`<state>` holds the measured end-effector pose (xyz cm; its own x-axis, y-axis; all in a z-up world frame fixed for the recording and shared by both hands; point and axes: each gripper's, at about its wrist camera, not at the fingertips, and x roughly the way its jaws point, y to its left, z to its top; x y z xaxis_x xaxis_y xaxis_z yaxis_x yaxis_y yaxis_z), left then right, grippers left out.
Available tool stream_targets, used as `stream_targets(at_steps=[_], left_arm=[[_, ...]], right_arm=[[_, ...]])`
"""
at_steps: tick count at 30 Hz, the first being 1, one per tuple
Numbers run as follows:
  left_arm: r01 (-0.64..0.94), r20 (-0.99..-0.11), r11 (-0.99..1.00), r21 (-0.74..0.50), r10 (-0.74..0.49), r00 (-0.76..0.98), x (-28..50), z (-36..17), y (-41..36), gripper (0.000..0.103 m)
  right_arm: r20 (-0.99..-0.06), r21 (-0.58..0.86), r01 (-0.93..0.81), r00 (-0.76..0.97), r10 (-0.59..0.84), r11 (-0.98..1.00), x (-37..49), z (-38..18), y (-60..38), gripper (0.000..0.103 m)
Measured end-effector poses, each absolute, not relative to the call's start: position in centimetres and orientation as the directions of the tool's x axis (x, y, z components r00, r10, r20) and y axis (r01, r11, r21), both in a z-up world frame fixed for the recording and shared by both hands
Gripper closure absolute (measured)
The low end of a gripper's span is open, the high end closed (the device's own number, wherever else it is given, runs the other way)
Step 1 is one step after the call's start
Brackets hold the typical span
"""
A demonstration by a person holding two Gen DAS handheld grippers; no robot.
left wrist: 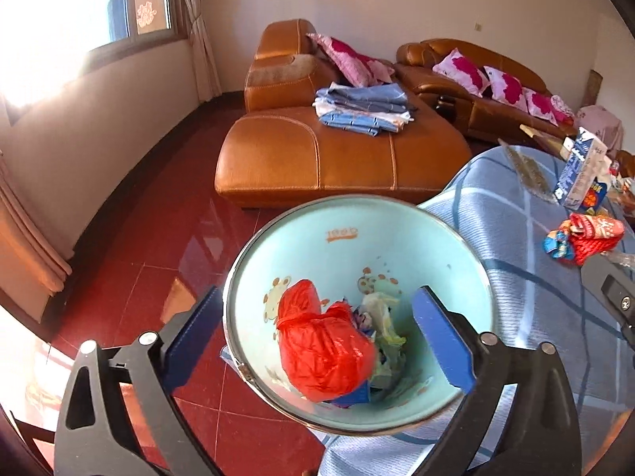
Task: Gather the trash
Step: 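Open both tools over the blue bin to drop the bag and carton, then grasp the blue-orange wrapper with the left tool while the right tool grasps the clear plastic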
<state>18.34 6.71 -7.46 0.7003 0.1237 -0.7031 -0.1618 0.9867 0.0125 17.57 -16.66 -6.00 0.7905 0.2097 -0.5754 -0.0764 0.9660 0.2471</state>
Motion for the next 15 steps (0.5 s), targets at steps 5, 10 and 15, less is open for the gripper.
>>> stream_targets(at_steps=[5,10,15], left_arm=[[-0.137,-0.685,0.990,0.020,0.114,0.719,17.1,-6.5,5.1,0.006],[-0.097,-0.676,0.995,0.011,0.079,0.733,15.6,-5.5,2.9,0.006],[-0.055,-0.669,0.998,0.004,0.044,0.742,14.1,-4.5,0.7,0.006]], right_arm=[[-0.569,0.244,-0.028,0.805,0.166,0.969,16.0,-5.7,-19.0,0.019],[-0.561,0.238,0.014,0.819,0.125,0.971,14.0,-5.3,-21.2,0.019],[-0.557,0.239,0.066,0.827,0.081,0.969,11.8,-5.2,-23.8,0.019]])
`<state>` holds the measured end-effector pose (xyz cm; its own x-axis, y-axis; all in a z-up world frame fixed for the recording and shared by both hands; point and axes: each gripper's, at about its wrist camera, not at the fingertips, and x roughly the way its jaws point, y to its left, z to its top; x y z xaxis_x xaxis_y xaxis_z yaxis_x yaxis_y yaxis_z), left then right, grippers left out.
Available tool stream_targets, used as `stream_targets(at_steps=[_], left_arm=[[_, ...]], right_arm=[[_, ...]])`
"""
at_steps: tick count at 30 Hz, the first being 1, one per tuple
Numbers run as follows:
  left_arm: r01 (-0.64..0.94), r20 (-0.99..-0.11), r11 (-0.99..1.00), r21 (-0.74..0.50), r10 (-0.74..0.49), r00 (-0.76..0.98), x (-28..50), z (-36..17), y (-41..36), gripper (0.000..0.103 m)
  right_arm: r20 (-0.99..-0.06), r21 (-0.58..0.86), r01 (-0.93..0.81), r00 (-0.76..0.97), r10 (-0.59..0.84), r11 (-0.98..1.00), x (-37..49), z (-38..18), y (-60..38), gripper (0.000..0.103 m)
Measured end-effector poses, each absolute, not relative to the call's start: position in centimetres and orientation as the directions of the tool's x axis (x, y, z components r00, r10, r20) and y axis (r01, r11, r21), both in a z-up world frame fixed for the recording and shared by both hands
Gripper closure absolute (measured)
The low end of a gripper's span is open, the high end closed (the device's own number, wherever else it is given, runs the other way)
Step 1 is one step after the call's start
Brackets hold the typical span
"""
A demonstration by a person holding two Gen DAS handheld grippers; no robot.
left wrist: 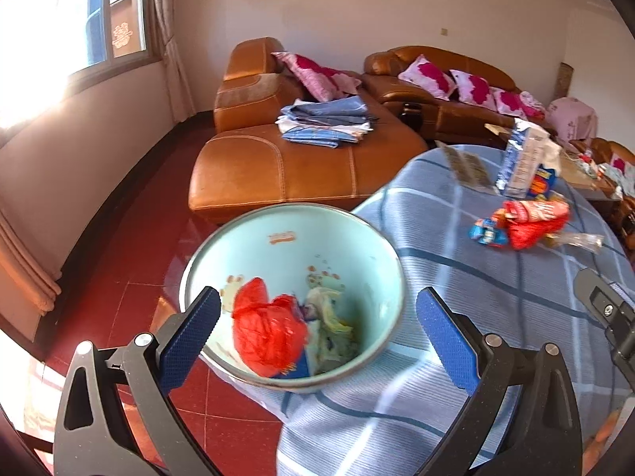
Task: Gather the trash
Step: 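Grasp the blue-orange wrapper with the left tool while the right tool grasps the clear plastic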
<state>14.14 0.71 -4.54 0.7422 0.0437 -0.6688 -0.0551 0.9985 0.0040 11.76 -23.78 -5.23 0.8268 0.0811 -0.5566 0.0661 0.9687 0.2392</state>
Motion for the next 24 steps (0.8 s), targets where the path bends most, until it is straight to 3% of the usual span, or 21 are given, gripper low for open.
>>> stream_targets(at_steps=[24], left_arm=[[0.150,-0.735,0.989,-0.004,-0.105,0.669,10.1,-6.5,-9.6,0.006]], right_arm=[[-0.578,0.287,0.289,0.812,-0.075,0.913,5.0,-7.5,-35.7,0.019]])
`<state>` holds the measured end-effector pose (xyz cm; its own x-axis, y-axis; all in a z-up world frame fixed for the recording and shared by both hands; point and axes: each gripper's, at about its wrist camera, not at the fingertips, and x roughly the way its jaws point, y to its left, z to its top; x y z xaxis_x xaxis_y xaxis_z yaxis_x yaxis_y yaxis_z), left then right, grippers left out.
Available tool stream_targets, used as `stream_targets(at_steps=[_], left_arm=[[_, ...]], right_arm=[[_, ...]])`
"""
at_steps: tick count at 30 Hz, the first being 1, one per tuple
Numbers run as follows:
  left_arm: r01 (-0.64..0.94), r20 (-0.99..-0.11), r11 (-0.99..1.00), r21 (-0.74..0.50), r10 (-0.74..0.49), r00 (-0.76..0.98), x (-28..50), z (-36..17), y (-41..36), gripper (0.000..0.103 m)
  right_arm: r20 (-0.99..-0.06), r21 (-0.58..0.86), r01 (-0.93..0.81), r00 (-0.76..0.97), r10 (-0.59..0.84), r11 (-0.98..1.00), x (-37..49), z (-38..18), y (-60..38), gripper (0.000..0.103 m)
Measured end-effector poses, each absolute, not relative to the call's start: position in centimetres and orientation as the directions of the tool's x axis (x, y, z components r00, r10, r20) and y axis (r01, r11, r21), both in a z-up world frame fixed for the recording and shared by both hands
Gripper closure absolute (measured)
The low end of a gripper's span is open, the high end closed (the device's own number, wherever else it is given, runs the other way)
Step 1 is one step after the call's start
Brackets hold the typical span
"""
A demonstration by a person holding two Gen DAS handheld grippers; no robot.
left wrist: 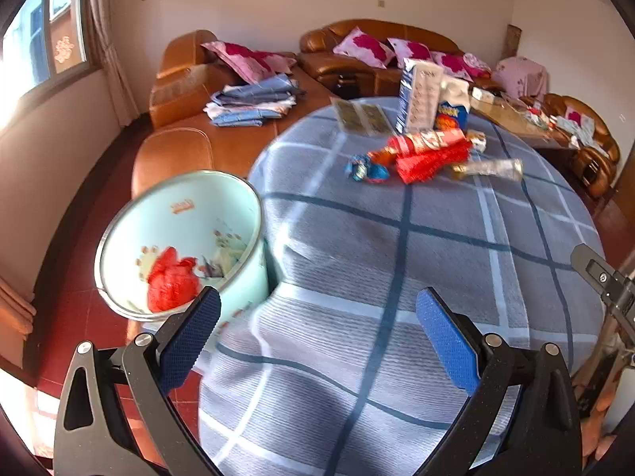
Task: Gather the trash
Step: 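Grasp the blue-orange wrapper with the left tool while the right tool grasps the clear plastic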
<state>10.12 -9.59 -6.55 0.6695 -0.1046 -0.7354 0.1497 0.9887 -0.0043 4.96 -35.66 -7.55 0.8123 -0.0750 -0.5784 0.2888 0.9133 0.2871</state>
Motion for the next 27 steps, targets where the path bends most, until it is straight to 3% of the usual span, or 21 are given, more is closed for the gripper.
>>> stream_targets(at_steps=[13,17,25,27], left_arm=[[0.206,-0.761,0.978,0.011,-0.125,0.636,13.8,-9.1,-11.7,0.008],[0.202,-0.759,0.979,0.002,-0.130,0.638,16.2,-9.0,-11.4,0.017],[0.207,-0.714,0.978,0.026,-0.127,0.689,22.1,-7.5,-12.6,0.020],[0.209,-0.730,0.978,0.001,-0.143,0.669,23.8,-7.9,-12.7,0.025]], right_arm=[[-0.635,0.298,0.345,0.768,-0.085,0.890,8.2,-9.8,-39.2,0.019],[-0.636,0.318,0.330,0.770,-0.058,0.889,11.4,-9.2,-39.2,0.020],[-0.620,0.402,0.381,0.782,-0.058,0.832,17.5,-8.4,-40.0,0.019],[-0.634,0.455,0.399,0.773,-0.025,0.796,18.7,-9.1,-40.5,0.019]])
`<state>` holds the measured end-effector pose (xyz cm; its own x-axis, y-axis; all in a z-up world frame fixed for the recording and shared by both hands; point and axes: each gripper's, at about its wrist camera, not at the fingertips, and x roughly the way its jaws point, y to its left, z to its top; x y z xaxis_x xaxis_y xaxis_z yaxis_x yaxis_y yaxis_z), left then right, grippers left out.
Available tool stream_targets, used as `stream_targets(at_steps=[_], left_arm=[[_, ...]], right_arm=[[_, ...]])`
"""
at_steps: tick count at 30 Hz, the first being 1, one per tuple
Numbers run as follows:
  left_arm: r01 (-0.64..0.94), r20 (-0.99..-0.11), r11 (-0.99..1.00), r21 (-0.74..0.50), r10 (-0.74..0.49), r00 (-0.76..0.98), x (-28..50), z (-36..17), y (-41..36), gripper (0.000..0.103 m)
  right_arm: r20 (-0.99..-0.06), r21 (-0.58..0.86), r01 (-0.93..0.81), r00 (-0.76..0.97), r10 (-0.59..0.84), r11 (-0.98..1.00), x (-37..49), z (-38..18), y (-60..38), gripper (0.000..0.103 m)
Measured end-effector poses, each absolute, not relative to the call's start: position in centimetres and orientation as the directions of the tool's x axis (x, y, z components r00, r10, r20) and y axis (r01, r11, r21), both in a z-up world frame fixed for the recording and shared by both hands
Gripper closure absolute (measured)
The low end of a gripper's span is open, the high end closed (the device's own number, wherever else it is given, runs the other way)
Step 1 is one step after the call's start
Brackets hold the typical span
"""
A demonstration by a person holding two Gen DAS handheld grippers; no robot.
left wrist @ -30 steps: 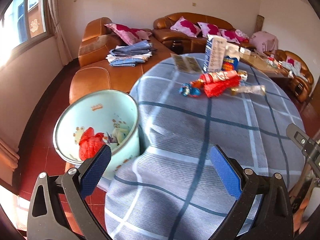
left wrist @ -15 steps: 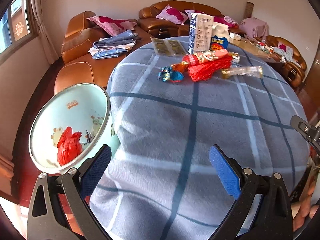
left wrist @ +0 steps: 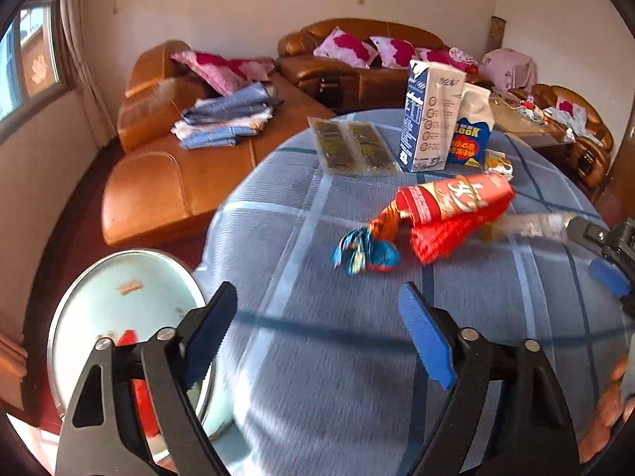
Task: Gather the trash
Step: 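Grasp the blue-orange wrapper with the left tool while the right tool grasps the clear plastic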
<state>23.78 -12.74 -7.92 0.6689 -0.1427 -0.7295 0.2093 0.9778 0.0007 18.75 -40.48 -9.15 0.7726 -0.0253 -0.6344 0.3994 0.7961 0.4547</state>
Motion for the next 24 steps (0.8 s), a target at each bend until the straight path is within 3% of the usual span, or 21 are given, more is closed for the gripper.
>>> stream_targets(at_steps=[7,9,11,14,19,21,24], left_arm=[[0.225,-0.749,0.974,-0.013,-0.159,0.643,27.8,-9.0,-14.8,0.025],[0.237,-0.755,0.971,-0.010,-0.162,0.635,28.4,-9.3,-15.4,0.025],[0.246,-0.761,0.969,0.009,-0.153,0.630,28.9,-9.7,-16.2,0.026],[0.255,-0.774,0.967,0.003,-0.159,0.613,29.5,-10.3,-16.7,0.029],[0.270,-0.794,0.962,-0.037,-0.192,0.577,30.2,-11.0,-17.0,0.048],[0.280,-0.801,0.957,-0.073,-0.223,0.555,30.4,-11.3,-17.0,0.064],[0.294,-0.794,0.948,-0.122,-0.271,0.545,30.5,-11.3,-16.7,0.074]], right_arm=[[-0.664,0.507,0.456,0.748,-0.006,0.732,21.3,-10.7,-41.1,0.020],[-0.672,0.509,0.459,0.740,0.003,0.728,21.8,-11.1,-41.2,0.029],[-0.679,0.520,0.456,0.733,0.026,0.722,22.3,-11.7,-41.4,0.046],[-0.680,0.532,0.457,0.732,0.038,0.713,22.5,-12.2,-41.7,0.059],[-0.664,0.551,0.433,0.745,0.061,0.713,22.2,-12.1,-42.1,0.080],[-0.651,0.557,0.414,0.756,0.068,0.720,21.8,-11.7,-42.1,0.083],[-0.633,0.549,0.396,0.772,0.058,0.736,21.1,-10.8,-41.9,0.087]])
